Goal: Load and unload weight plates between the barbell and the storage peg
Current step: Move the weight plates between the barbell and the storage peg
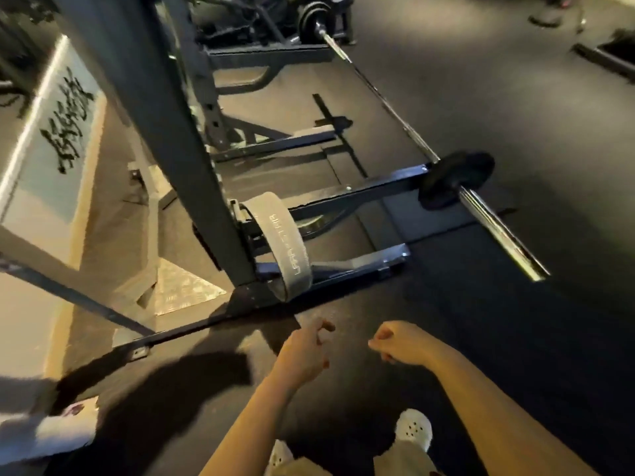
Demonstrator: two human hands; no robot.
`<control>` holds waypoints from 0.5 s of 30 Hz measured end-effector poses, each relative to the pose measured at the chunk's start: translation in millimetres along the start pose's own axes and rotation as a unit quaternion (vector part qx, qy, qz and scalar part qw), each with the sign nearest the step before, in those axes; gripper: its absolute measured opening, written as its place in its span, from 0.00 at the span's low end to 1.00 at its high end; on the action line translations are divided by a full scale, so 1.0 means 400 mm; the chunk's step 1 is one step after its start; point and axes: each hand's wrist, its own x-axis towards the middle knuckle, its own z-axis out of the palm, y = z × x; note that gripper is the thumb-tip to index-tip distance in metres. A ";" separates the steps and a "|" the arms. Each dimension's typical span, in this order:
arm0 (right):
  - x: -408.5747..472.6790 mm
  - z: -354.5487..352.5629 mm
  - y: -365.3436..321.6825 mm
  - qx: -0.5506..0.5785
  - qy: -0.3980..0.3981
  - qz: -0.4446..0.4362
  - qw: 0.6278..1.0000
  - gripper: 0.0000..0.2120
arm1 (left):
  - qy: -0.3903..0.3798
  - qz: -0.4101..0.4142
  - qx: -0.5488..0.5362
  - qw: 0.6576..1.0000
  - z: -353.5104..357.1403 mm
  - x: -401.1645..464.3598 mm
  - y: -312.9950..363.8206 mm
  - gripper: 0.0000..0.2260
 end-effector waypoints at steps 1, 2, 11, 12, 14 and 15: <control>-0.006 -0.037 0.060 0.019 0.011 0.014 1.000 0.05 | -0.017 0.005 0.010 1.000 0.048 0.026 0.049 0.14; -0.011 -0.070 0.111 0.035 0.019 0.025 0.999 0.06 | -0.032 0.006 0.021 0.999 0.091 0.048 0.094 0.14; -0.041 -0.408 0.508 0.097 0.079 0.092 0.988 0.10 | -0.102 0.008 0.050 0.993 0.452 0.246 0.430 0.13; -0.041 -0.436 0.527 0.095 0.084 0.095 0.987 0.10 | -0.101 0.011 0.050 0.994 0.463 0.258 0.452 0.13; -0.032 -0.505 0.564 0.087 0.095 0.090 0.988 0.11 | -0.085 0.010 0.051 0.995 0.481 0.295 0.501 0.12; -0.025 -0.535 0.575 0.082 0.099 0.085 0.988 0.11 | -0.072 0.005 0.053 0.996 0.482 0.316 0.518 0.12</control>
